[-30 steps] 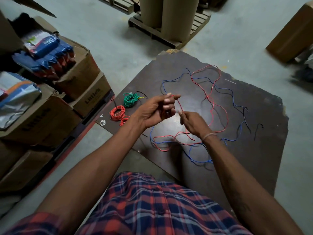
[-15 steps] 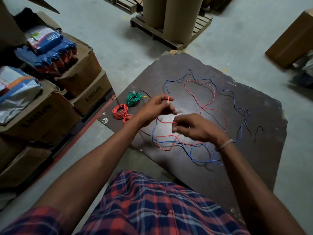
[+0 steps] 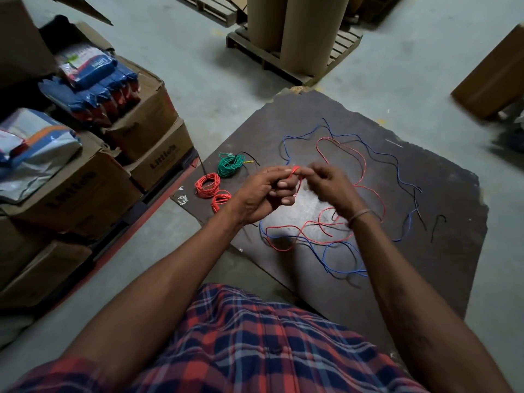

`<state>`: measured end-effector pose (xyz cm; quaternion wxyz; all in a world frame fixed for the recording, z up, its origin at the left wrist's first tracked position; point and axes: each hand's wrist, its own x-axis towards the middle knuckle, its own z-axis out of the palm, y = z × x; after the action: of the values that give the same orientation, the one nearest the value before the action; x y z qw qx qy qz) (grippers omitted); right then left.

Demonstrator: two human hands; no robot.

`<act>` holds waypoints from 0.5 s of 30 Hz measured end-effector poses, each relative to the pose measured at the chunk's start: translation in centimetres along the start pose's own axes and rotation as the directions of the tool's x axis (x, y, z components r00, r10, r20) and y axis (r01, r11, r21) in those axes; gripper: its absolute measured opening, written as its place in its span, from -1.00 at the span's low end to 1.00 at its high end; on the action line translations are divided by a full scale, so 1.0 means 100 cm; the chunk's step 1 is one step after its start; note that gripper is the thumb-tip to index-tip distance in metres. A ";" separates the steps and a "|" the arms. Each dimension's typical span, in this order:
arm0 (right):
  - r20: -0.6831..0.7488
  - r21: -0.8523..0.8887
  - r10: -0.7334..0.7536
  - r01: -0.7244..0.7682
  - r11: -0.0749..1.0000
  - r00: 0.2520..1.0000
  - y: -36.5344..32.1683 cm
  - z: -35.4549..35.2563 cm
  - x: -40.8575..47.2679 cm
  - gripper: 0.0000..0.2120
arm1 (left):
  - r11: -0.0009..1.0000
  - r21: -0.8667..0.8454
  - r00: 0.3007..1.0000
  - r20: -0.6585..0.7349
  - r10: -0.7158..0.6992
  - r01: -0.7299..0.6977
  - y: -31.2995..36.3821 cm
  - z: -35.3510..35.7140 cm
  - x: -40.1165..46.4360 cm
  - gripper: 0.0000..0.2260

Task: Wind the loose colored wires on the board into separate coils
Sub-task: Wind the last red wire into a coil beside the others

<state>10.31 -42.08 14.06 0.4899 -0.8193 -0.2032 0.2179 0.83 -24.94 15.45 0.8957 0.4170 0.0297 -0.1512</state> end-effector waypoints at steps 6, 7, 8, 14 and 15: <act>0.394 -0.187 0.176 -0.108 0.976 0.902 -0.006 0.032 -0.038 -0.69 | 0.991 0.034 0.957 -0.259 0.131 -0.126 -0.006 -0.007 0.002 -0.81; 0.454 -0.254 0.197 -0.086 0.963 0.869 -0.009 0.031 -0.043 -0.70 | 0.989 0.078 0.947 -0.289 0.141 -0.124 -0.008 -0.009 0.003 -0.79; 0.506 -0.310 0.214 -0.056 0.949 0.835 -0.013 0.030 -0.047 -0.72 | 0.985 0.127 0.938 -0.311 0.154 -0.120 -0.010 -0.012 0.004 -0.77; 0.598 -0.307 0.234 -0.051 0.950 0.766 -0.049 -0.005 -0.058 -0.89 | 0.803 0.594 0.913 -0.347 0.215 0.037 -0.019 -0.028 0.009 -0.74; 0.595 -0.283 0.239 -0.079 0.956 0.767 -0.057 -0.013 -0.058 -0.89 | 0.738 0.673 0.929 -0.303 0.215 0.049 -0.021 -0.026 0.008 -0.76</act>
<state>5.61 -43.66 20.60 0.2713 -0.7685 -0.3079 0.4909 1.22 -24.40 12.06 0.6703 0.7319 0.1184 -0.0318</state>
